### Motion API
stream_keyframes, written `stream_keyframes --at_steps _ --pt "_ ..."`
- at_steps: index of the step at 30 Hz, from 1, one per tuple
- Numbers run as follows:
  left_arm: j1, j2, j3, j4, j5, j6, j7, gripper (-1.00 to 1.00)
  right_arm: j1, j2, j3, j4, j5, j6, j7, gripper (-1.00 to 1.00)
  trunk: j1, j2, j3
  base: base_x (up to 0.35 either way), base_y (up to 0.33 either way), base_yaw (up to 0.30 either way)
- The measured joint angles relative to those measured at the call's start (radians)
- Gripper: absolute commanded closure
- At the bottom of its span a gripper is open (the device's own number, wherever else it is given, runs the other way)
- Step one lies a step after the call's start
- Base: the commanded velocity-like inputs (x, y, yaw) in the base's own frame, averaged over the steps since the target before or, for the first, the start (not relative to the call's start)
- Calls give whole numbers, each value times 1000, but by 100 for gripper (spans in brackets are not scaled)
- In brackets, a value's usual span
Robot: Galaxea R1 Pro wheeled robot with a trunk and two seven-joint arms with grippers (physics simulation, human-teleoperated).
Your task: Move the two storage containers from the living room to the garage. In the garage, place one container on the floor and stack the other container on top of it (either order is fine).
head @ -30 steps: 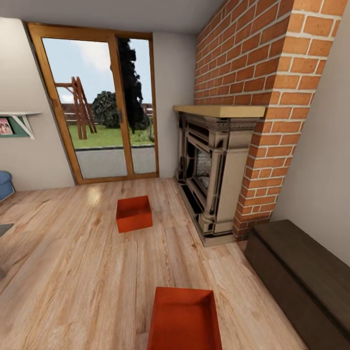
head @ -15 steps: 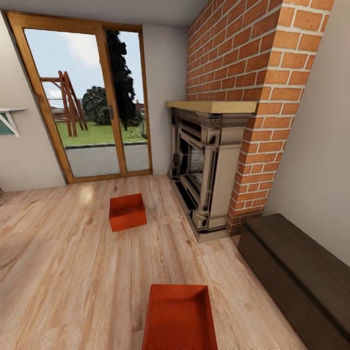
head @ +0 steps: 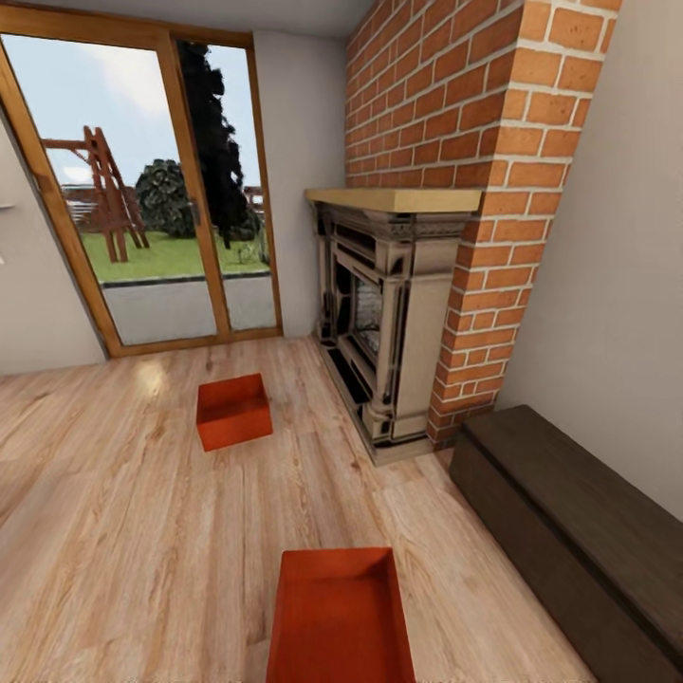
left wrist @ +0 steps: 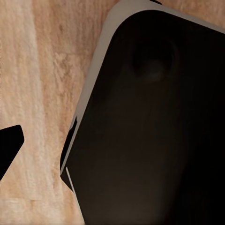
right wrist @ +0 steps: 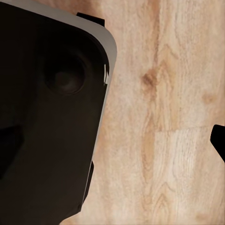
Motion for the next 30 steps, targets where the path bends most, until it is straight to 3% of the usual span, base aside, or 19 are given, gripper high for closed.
stream_keyframes --at_steps 30 --pt "0 0 0 0 0 0 0 -100 0 -3 0 0 -1 -2 3 -100 0 0 -48 0 0 -1"
